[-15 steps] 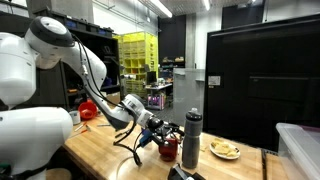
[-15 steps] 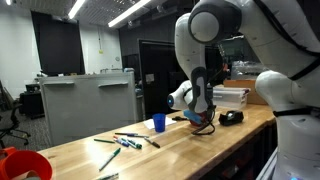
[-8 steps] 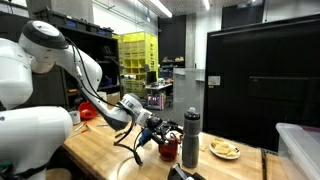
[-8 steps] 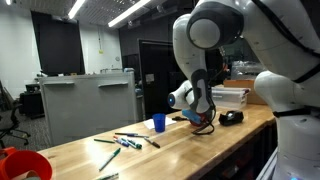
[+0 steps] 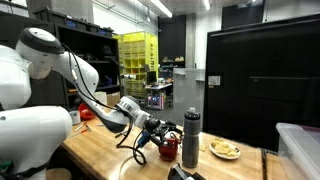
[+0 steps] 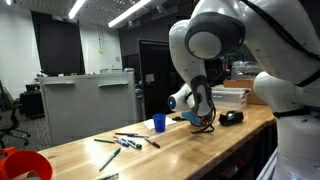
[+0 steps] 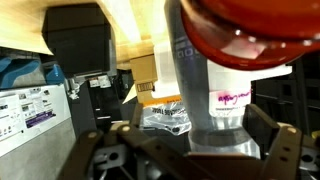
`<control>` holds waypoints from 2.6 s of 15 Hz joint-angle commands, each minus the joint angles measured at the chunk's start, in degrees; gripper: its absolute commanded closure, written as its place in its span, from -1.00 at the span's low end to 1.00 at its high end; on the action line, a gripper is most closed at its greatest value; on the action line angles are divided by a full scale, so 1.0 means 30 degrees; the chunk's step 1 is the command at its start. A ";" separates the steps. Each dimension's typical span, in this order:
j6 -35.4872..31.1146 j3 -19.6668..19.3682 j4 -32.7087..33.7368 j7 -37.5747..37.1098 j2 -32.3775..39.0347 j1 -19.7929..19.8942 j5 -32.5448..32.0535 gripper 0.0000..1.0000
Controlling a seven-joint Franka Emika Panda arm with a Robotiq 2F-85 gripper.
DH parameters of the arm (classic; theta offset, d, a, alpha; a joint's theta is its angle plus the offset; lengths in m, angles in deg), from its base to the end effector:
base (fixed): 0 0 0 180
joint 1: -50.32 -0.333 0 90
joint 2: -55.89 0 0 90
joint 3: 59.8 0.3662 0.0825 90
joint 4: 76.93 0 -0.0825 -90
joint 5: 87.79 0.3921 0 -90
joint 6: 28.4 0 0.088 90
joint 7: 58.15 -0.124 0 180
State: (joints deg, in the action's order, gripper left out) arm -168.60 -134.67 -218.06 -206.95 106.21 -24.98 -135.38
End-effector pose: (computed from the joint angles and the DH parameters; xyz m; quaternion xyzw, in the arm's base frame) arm 0.4690 -0.0538 0.2361 0.4930 -0.6111 0.4891 0.3797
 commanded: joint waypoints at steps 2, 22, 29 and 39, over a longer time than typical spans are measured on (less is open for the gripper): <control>-0.0773 0.0051 0.0015 -0.0070 0.1425 0.0071 0.0751 -1.00; -0.0788 0.0726 0.1924 -0.0017 0.1995 0.3296 0.0686 -1.00; -0.0705 0.0729 0.2224 -0.0020 0.1985 0.3581 0.0698 -1.00; -0.0115 0.1684 0.3306 0.0054 0.2202 0.4866 0.0652 -1.00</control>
State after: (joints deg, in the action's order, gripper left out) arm -169.62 -130.74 -209.28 -206.94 111.73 -11.87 -133.94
